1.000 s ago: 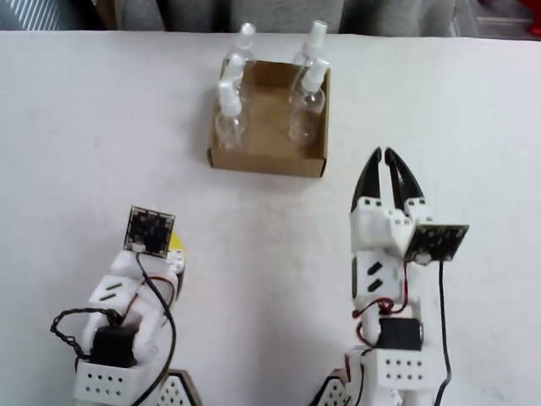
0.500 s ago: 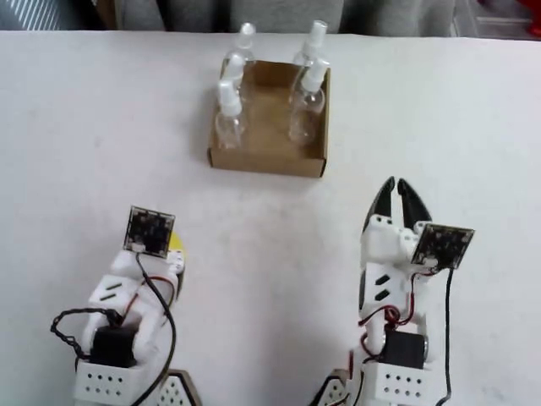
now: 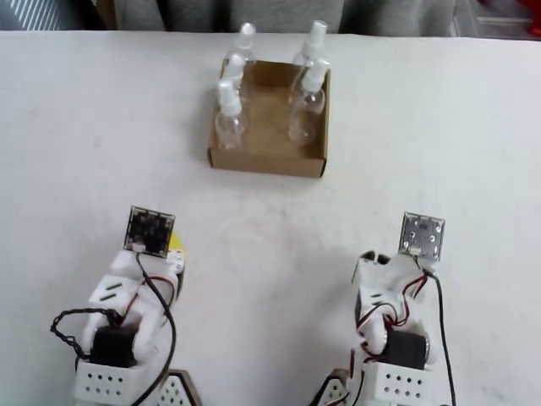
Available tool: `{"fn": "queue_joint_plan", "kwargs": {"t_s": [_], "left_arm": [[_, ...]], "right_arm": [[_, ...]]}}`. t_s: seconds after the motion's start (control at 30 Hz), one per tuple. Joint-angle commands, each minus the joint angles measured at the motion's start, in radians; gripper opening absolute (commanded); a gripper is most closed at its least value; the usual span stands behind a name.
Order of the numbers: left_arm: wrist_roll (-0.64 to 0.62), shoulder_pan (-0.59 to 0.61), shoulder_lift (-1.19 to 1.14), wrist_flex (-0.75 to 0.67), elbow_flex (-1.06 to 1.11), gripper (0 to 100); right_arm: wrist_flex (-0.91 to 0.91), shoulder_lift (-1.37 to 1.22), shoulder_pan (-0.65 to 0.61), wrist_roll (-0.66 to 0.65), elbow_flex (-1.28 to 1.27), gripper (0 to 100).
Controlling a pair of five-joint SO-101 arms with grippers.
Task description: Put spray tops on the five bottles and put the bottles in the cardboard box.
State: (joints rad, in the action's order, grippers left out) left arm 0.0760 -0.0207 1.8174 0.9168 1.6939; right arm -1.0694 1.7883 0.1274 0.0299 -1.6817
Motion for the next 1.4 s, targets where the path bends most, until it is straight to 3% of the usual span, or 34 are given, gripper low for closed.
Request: {"fn": "queue_joint_plan", "kwargs": {"t_s": [0.0, 0.1, 0.33, 0.63, 0.87, 1.37], "left_arm": [[0.006, -0.008, 0.010, 0.025, 0.000, 3], [0.006, -0.010, 0.010, 0.068, 0.000, 3], [0.005, -0.004, 0.010, 0.180, 0.000, 2], [-0.002, -0.002, 0.010, 0.198, 0.000, 2], [0.005, -0.002, 0.010, 0.370, 0.000, 3], [0.005, -0.002, 0.010, 0.371, 0.000, 2]], "right_arm": [[-0.099, 0.016, 0.008, 0.002, -0.009, 1.8], [-0.200, 0.016, 0.005, 0.002, -0.009, 1.7], [-0.202, 0.016, 0.008, 0.003, -0.009, 1.7], [-0.202, 0.016, 0.008, 0.003, -0.009, 1.7], [-0.202, 0.016, 0.007, 0.003, -0.009, 1.7], [-0.202, 0.016, 0.007, 0.003, -0.009, 1.7]]}}
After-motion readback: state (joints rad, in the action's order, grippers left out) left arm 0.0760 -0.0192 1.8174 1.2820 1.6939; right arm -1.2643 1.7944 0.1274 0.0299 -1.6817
